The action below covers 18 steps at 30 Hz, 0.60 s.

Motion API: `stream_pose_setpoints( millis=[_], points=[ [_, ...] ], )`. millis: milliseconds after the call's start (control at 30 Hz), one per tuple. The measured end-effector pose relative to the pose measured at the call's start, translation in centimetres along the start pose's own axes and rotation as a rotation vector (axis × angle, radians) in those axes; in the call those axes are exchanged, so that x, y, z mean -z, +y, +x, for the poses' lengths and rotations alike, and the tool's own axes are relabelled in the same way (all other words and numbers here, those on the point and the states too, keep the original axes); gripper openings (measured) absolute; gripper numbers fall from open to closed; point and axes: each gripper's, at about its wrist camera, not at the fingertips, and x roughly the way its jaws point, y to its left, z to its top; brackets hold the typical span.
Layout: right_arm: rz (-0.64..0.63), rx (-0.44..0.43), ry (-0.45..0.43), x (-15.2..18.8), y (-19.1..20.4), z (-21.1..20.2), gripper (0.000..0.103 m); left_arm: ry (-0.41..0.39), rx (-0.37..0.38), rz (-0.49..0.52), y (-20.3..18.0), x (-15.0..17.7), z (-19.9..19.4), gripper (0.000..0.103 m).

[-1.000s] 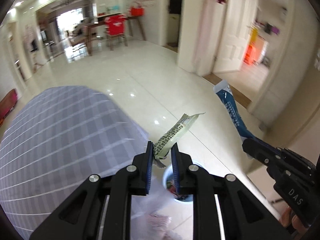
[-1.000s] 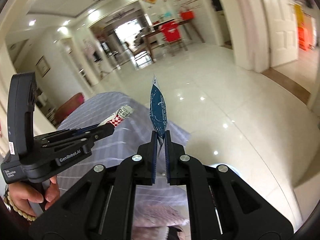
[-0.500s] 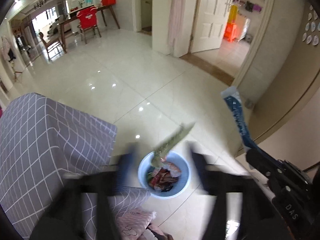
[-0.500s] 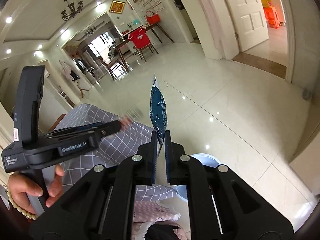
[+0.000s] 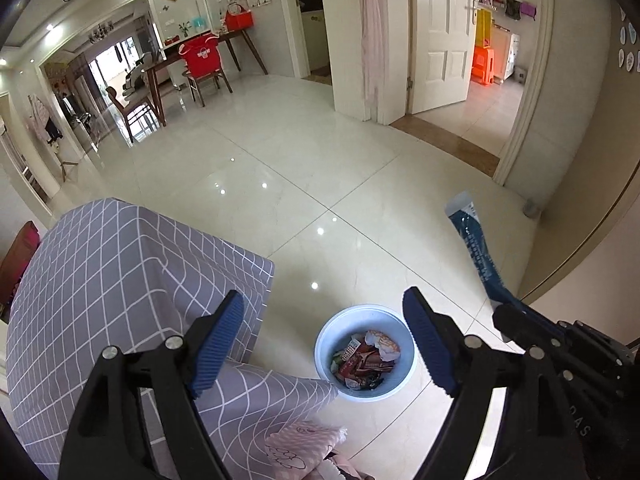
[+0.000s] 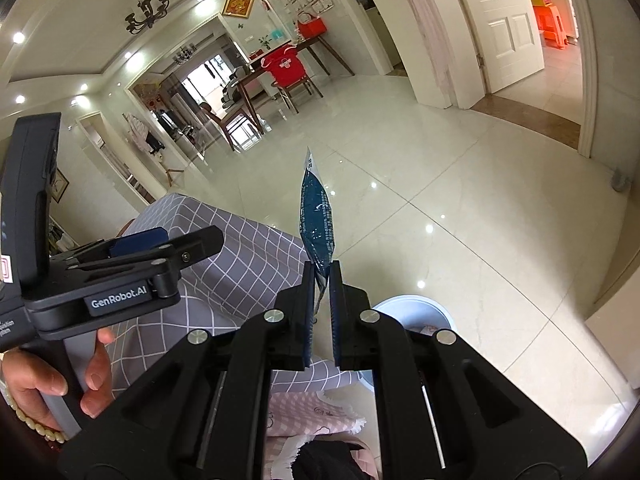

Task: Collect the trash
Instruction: 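Carry packet and tube over the blue basin and open both tools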

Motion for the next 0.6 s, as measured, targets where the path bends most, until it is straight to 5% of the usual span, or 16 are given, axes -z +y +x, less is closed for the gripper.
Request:
stream_pose_setpoints(
  millis=[533, 600],
  points=[
    [-0.003, 0.008, -0.007, -0.7, 0.0, 1.5, 0.009, -0.01, -0.013, -0.034, 2.4, 0.1, -1.1, 0.08],
    [0.009, 0.037, 0.001, -0.5, -0.4, 2.3, 0.03, -0.006, -0.017, -0.042, 2.7, 0.0, -1.2, 0.08]
  ],
)
